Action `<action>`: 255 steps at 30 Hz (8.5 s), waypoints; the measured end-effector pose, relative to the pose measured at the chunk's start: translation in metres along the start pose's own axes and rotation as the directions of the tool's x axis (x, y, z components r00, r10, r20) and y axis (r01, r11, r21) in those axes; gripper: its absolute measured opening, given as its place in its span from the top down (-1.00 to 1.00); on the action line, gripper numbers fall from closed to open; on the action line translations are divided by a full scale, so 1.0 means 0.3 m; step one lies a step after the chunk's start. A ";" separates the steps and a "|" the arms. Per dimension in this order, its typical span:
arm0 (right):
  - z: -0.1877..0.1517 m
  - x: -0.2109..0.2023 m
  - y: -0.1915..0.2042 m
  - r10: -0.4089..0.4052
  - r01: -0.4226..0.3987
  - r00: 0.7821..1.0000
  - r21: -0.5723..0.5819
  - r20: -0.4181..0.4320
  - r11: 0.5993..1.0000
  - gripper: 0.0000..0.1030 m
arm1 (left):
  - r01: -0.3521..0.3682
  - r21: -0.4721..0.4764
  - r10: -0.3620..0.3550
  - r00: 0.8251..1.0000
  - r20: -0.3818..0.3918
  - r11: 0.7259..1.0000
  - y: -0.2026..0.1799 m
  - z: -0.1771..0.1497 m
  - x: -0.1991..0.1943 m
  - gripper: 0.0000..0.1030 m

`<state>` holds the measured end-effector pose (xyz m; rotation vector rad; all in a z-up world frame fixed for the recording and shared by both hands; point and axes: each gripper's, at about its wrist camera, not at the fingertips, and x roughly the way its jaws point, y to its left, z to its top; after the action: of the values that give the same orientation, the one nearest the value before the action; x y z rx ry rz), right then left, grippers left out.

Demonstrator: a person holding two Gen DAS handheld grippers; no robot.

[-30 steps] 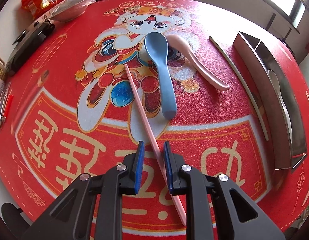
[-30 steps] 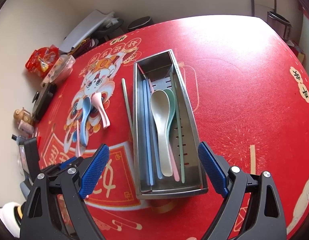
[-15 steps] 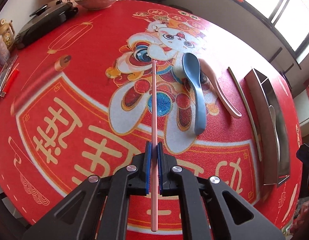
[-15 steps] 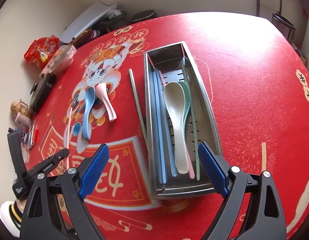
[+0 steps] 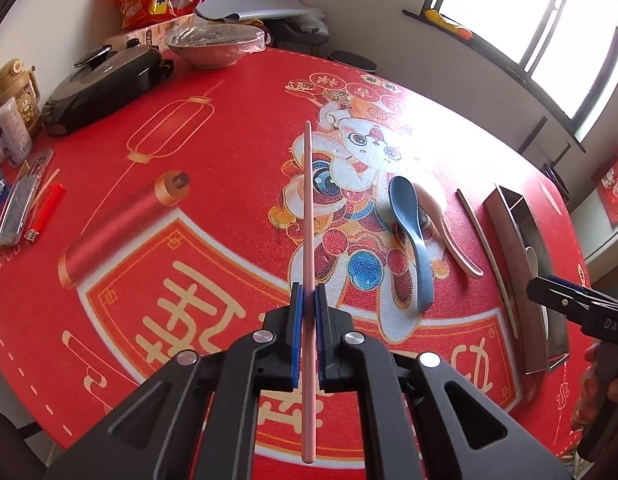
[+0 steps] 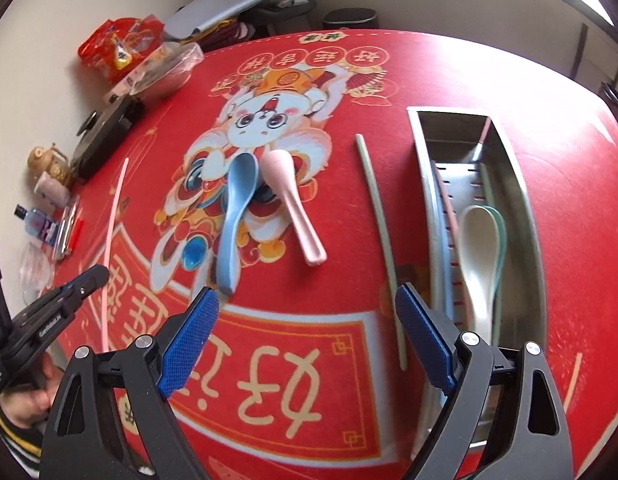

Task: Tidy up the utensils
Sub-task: 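Grasp and lift the blue spoon with the right gripper while the left holds the pink chopstick, then lower the blue spoon into the caddy with the right gripper while the left carries the pink chopstick, then lower the pink chopstick into the caddy and open the left gripper, then move the left gripper to the pink spoon handle and close on it, then lift the pink spoon upright with the left gripper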

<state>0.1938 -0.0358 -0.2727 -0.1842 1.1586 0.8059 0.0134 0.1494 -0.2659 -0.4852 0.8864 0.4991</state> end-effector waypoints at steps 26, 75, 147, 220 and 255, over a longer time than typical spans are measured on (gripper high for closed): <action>0.117 0.354 0.201 0.013 -0.014 0.997 -0.012 -0.075 1.000 0.50 | 0.013 -0.050 -0.015 0.999 -0.049 0.999 0.163 -0.018 0.013 0.89; -0.108 -0.042 -0.393 -0.099 0.089 0.994 0.209 0.036 0.974 0.70 | 0.142 0.110 -0.133 0.987 -0.088 0.984 -0.254 -0.019 0.044 0.89; -0.282 -0.372 -0.916 -0.167 0.098 0.975 0.392 0.146 0.915 -0.68 | 0.328 -0.004 -0.310 0.889 -0.337 0.945 -0.999 -0.052 0.335 0.89; -0.193 -0.271 -0.687 -0.120 0.057 0.984 0.403 0.133 0.913 -0.68 | 0.123 0.247 -0.085 0.984 -0.157 0.961 -0.547 0.086 0.450 0.77; 0.002 -0.133 -0.277 0.027 -0.039 0.995 0.127 0.092 0.991 -0.70 | 0.154 0.032 -0.154 0.988 0.019 0.988 -0.203 0.051 0.067 0.88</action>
<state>0.2419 -0.1135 -0.2598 -0.0216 1.1271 0.7578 0.0694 0.1150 -0.2625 -0.5151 0.8276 0.3485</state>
